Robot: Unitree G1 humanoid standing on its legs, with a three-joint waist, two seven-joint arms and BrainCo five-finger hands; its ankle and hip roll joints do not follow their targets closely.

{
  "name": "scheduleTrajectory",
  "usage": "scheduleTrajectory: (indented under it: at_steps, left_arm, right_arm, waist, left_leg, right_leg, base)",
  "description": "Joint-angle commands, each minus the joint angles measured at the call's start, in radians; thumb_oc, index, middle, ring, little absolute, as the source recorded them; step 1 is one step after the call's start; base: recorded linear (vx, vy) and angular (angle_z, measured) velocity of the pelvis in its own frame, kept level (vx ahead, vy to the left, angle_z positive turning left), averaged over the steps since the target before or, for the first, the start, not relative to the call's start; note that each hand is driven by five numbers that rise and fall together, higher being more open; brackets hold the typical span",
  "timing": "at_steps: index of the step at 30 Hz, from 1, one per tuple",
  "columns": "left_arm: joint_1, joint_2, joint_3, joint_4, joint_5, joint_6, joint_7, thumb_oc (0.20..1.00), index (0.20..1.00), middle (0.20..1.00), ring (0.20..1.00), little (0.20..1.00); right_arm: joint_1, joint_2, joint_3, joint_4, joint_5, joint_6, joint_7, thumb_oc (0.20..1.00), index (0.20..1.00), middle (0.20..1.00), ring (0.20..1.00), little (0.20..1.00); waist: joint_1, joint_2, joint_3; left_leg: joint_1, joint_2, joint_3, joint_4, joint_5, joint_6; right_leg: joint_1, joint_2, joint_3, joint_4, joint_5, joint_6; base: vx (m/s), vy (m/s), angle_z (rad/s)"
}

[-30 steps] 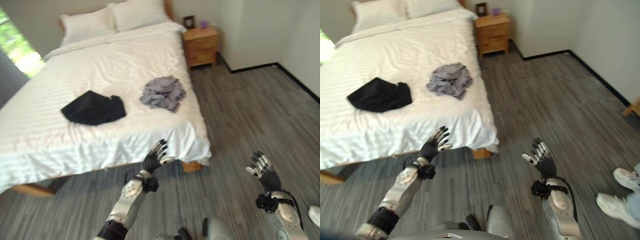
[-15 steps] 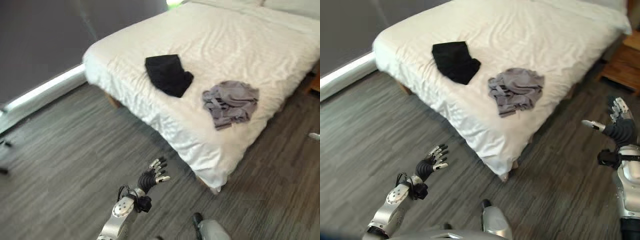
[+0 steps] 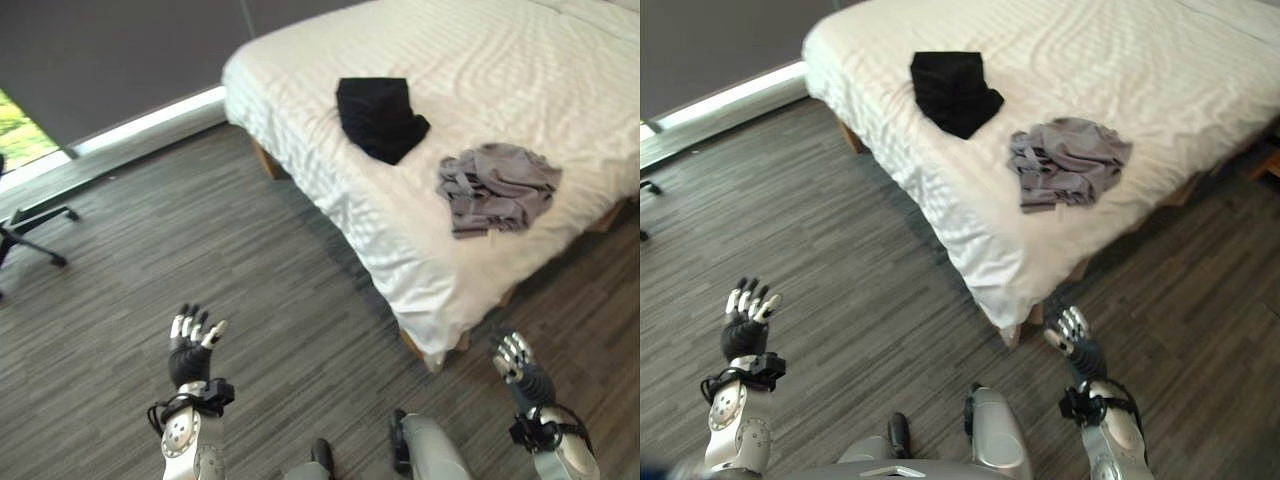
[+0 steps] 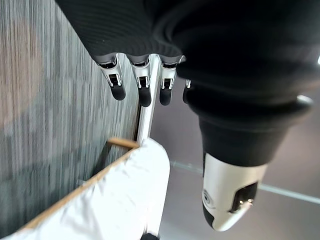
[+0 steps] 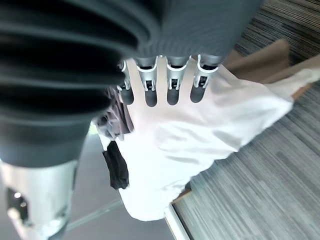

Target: Pick up bed clothes into laundry basket.

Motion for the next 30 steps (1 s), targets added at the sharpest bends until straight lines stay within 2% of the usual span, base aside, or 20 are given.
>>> scheduleTrajectory:
  at_steps: [1, 3, 7, 8, 9, 11, 13, 18, 19, 20, 21, 22, 24, 26, 28, 29, 30]
  left_arm:
    - [-0.041, 0.092, -0.042, -0.044, 0.054, -0.106, 0.096, 1.000, 1.000, 1.000, 1.000, 1.000]
    - [-0.041, 0.101, -0.038, -0.044, 0.074, -0.114, 0.103, 1.000, 1.000, 1.000, 1.000, 1.000]
    - [-0.056, 0.085, -0.037, -0.034, 0.007, -0.123, 0.093, 1.000, 1.000, 1.000, 1.000, 1.000]
    - [-0.045, 0.261, -0.006, -0.173, 0.152, -0.060, 0.066, 1.000, 1.000, 1.000, 1.000, 1.000]
    - [-0.036, 0.236, 0.005, -0.173, 0.110, -0.062, 0.072, 1.000, 1.000, 1.000, 1.000, 1.000]
    - [-0.033, 0.181, -0.025, -0.171, -0.019, -0.066, 0.031, 1.000, 1.000, 1.000, 1.000, 1.000]
    - [-0.059, 0.192, -0.055, -0.141, -0.001, -0.040, 0.020, 1.000, 1.000, 1.000, 1.000, 1.000]
    - [-0.085, 0.205, -0.056, -0.140, 0.000, -0.050, 0.036, 1.000, 1.000, 1.000, 1.000, 1.000]
    - [-0.084, 0.219, -0.045, -0.127, 0.023, -0.049, 0.058, 1.000, 1.000, 1.000, 1.000, 1.000]
    - [-0.095, 0.227, -0.036, -0.096, 0.036, -0.031, 0.095, 1.000, 1.000, 1.000, 1.000, 1.000]
    - [-0.096, 0.228, -0.036, -0.095, 0.036, -0.031, 0.096, 1.000, 1.000, 1.000, 1.000, 1.000]
    - [-0.099, 0.230, -0.025, -0.090, 0.044, -0.021, 0.107, 1.000, 1.000, 1.000, 1.000, 1.000]
    - [-0.111, 0.247, -0.005, -0.074, 0.059, -0.020, 0.111, 1.000, 1.000, 1.000, 1.000, 1.000]
    - [-0.117, 0.246, -0.003, -0.077, 0.046, -0.022, 0.119, 1.000, 1.000, 1.000, 1.000, 1.000]
    - [-0.124, 0.248, -0.012, -0.080, 0.030, -0.024, 0.116, 1.000, 1.000, 1.000, 1.000, 1.000]
    - [-0.124, 0.248, -0.012, -0.080, 0.030, -0.024, 0.116, 1.000, 1.000, 1.000, 1.000, 1.000]
    - [-0.132, 0.248, -0.017, -0.078, 0.019, -0.023, 0.111, 1.000, 1.000, 1.000, 1.000, 1.000]
  right_arm:
    - [-0.051, -0.065, -0.028, -0.140, 0.006, -0.070, 0.017, 1.000, 1.000, 1.000, 1.000, 1.000]
    - [-0.053, -0.080, -0.055, -0.150, -0.018, -0.086, 0.004, 1.000, 1.000, 1.000, 1.000, 1.000]
    - [-0.054, -0.081, -0.097, -0.161, -0.040, -0.106, -0.015, 1.000, 1.000, 1.000, 1.000, 1.000]
    - [-0.121, 0.006, -0.201, -0.082, -0.006, -0.155, -0.160, 1.000, 1.000, 1.000, 1.000, 1.000]
    - [-0.148, -0.024, -0.190, -0.092, -0.039, -0.151, -0.183, 1.000, 1.000, 1.000, 1.000, 1.000]
    - [-0.142, -0.023, -0.202, -0.122, -0.038, -0.157, -0.178, 1.000, 1.000, 1.000, 1.000, 1.000]
    - [-0.132, -0.040, -0.219, -0.123, -0.091, -0.148, -0.197, 1.000, 1.000, 1.000, 1.000, 1.000]
    - [-0.107, -0.022, -0.230, -0.104, -0.072, -0.137, -0.197, 1.000, 1.000, 1.000, 1.000, 1.000]
    - [-0.120, 0.021, -0.230, -0.087, 0.079, -0.148, -0.210, 1.000, 1.000, 1.000, 1.000, 1.000]
    - [-0.120, 0.054, -0.219, -0.109, 0.199, -0.132, -0.201, 1.000, 1.000, 1.000, 1.000, 1.000]
    - [-0.120, 0.055, -0.220, -0.109, 0.200, -0.132, -0.201, 1.000, 1.000, 1.000, 1.000, 1.000]
    - [-0.107, 0.052, -0.223, -0.139, 0.177, -0.113, -0.185, 1.000, 1.000, 1.000, 1.000, 1.000]
    - [-0.089, 0.032, -0.225, -0.157, 0.139, -0.100, -0.163, 1.000, 1.000, 1.000, 1.000, 1.000]
    - [-0.083, 0.021, -0.217, -0.162, 0.138, -0.094, -0.158, 1.000, 1.000, 1.000, 1.000, 1.000]
    - [-0.074, 0.018, -0.208, -0.162, 0.161, -0.085, -0.154, 1.000, 1.000, 1.000, 1.000, 1.000]
    - [-0.074, 0.018, -0.208, -0.162, 0.161, -0.085, -0.154, 1.000, 1.000, 1.000, 1.000, 1.000]
    - [-0.074, 0.018, -0.207, -0.157, 0.202, -0.079, -0.152, 1.000, 1.000, 1.000, 1.000, 1.000]
  waist:
    - [-0.008, -0.041, -0.042]
    - [-0.006, -0.039, -0.045]
    - [-0.008, -0.039, -0.055]
    - [-0.047, -0.073, -0.042]
    - [-0.028, -0.073, -0.053]
    - [-0.032, -0.081, -0.077]
    - [-0.043, -0.085, -0.095]
    - [-0.065, -0.092, -0.105]
    - [-0.069, -0.091, -0.102]
    - [-0.073, -0.085, -0.086]
    - [-0.072, -0.086, -0.086]
    - [-0.075, -0.082, -0.075]
    - [-0.089, -0.070, -0.040]
    - [-0.105, -0.053, -0.002]
    - [-0.126, -0.036, 0.017]
    - [-0.127, -0.036, 0.017]
    - [-0.139, -0.035, 0.013]
  left_leg:
    - [-0.018, 0.000, -0.026, 0.017, 0.029, -0.006]
    - [-0.009, -0.002, -0.029, 0.015, 0.027, -0.005]
    - [0.016, 0.001, -0.029, 0.002, 0.025, -0.004]
    - [0.032, 0.027, 0.181, 0.052, -0.094, 0.018]
    - [0.022, 0.043, 0.207, 0.057, -0.080, 0.012]
    - [0.036, 0.045, 0.226, 0.008, -0.058, 0.008]
    - [0.044, 0.053, 0.228, 0.010, -0.058, 0.007]
    - [0.081, 0.027, 0.222, -0.005, -0.077, 0.030]
    - [0.085, 0.016, 0.225, 0.000, -0.086, 0.038]
    - [0.093, 0.002, 0.221, 0.007, -0.099, 0.059]
    - [0.092, 0.000, 0.222, 0.008, -0.100, 0.060]
    - [0.100, -0.008, 0.218, 0.010, -0.106, 0.071]
    - [0.133, -0.024, 0.211, 0.014, -0.124, 0.096]
    - [0.167, -0.027, 0.222, 0.017, -0.141, 0.118]
    - [0.193, -0.022, 0.230, 0.009, -0.150, 0.119]
    - [0.193, -0.023, 0.230, 0.009, -0.150, 0.119]
    - [0.211, -0.030, 0.236, -0.005, -0.157, 0.113]
  right_leg:
    - [0.219, -0.095, -0.016, -0.368, 0.236, 0.009]
    - [0.222, -0.095, -0.015, -0.366, 0.232, 0.011]
    - [0.236, -0.091, -0.014, -0.365, 0.225, 0.011]
    - [0.197, -0.073, -0.144, -0.284, 0.247, 0.029]
    - [0.207, -0.077, -0.163, -0.323, 0.246, 0.034]
    - [0.211, -0.068, -0.156, -0.362, 0.271, 0.035]
    - [0.216, -0.070, -0.167, -0.375, 0.266, 0.037]
    - [0.226, -0.095, -0.160, -0.353, 0.304, 0.053]
    - [0.216, -0.107, -0.155, -0.329, 0.319, 0.062]
    - [0.182, -0.129, -0.133, -0.226, 0.334, 0.068]
    - [0.178, -0.131, -0.131, -0.221, 0.331, 0.069]
    - [0.152, -0.138, -0.114, -0.150, 0.348, 0.072]
    - [0.077, -0.144, -0.064, 0.021, 0.416, 0.080]
    - [0.005, -0.148, -0.048, 0.164, 0.465, 0.086]
    - [-0.076, -0.157, -0.073, 0.232, 0.446, 0.090]
    - [-0.078, -0.158, -0.072, 0.234, 0.444, 0.090]
    - [-0.103, -0.160, -0.101, 0.192, 0.426, 0.089]
  base:
    - [0.00, 0.000, 0.00]
    - [0.02, 0.040, 0.03]
    - [0.01, 0.011, -0.03]
    - [-0.03, 0.001, -0.04]
    - [-0.08, 0.008, -0.08]
    - [-0.07, 0.016, -0.45]
    - [-0.02, 0.039, -1.00]
    - [0.01, 0.118, -0.03]
    - [-0.01, 0.260, -0.06]
    - [-0.01, 0.224, -0.03]
    - [-0.02, 0.220, -0.01]
    - [0.00, 0.205, -0.01]
    - [0.01, 0.281, 0.03]
    - [0.04, 0.240, 0.04]
    - [0.11, 0.144, -0.12]
    - [0.19, 0.067, -0.18]
    - [0.38, 0.044, -0.11]
